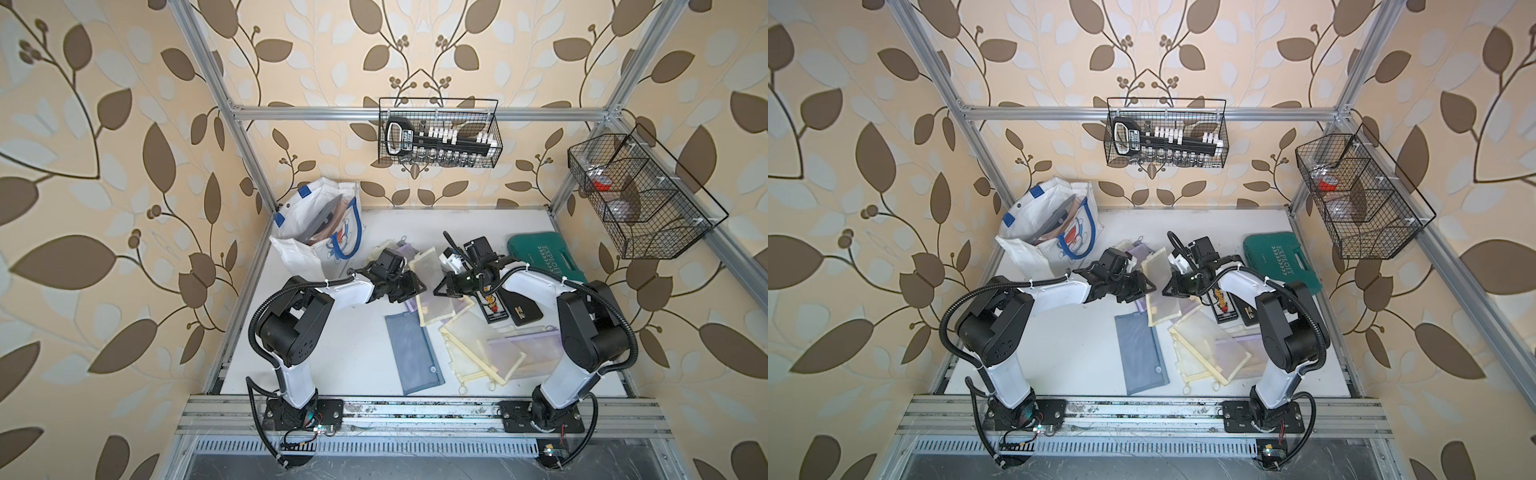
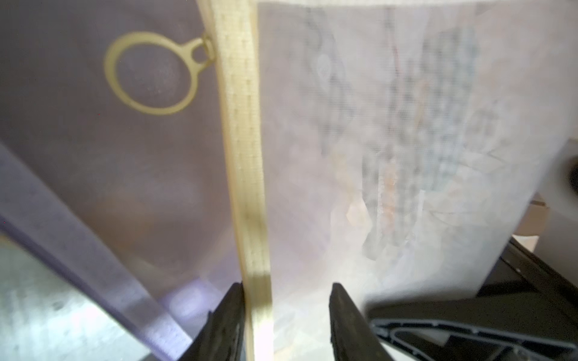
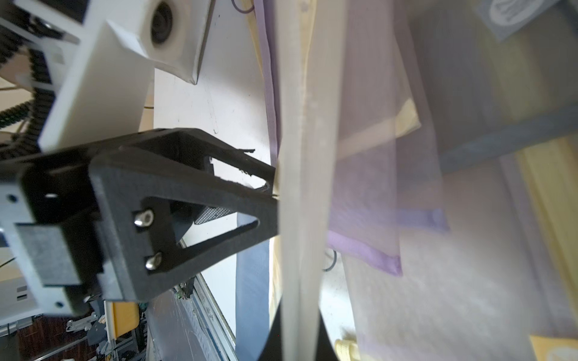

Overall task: Put the pencil pouch into the canvas bag
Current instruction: Pick up the pencil pouch.

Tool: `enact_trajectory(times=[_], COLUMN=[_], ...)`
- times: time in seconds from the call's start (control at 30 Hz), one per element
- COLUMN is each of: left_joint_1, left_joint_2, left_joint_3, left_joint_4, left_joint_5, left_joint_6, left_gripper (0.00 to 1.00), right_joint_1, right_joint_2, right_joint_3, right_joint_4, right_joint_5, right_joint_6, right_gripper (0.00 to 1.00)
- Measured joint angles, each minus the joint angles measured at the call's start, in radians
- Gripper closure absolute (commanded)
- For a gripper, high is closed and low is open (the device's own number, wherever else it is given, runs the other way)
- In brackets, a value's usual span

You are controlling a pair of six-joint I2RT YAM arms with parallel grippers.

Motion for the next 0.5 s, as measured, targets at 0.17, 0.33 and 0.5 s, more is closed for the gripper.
enact_trajectory(times=[0.17, 0.33, 0.5], left_joint_1=[0.008, 0.074, 0.205], left_joint_2=[-0.132, -0.352, -0.523], left_joint_3=[-0.007, -0.041, -0.08], left_joint_4=[-0.083, -0.098, -0.065], left_joint_5=[0.006, 0.069, 0.179], left_joint_6=[0.023, 0.026, 0.003], left_gripper=[0.38, 0.3, 0.16], right_joint_1=[0.0, 0.002, 0.035], right_joint_2=[-0.088, -0.172, -0.215], right_joint_3=[0.008, 0.055, 0.129], right_joint_4=[-0.027, -0.027, -0.022], right_joint_5=[-0.017, -0.11, -0.19], right_joint_6=[-0.003, 0.005, 0.014], right_gripper=[1.0, 1.0, 1.0])
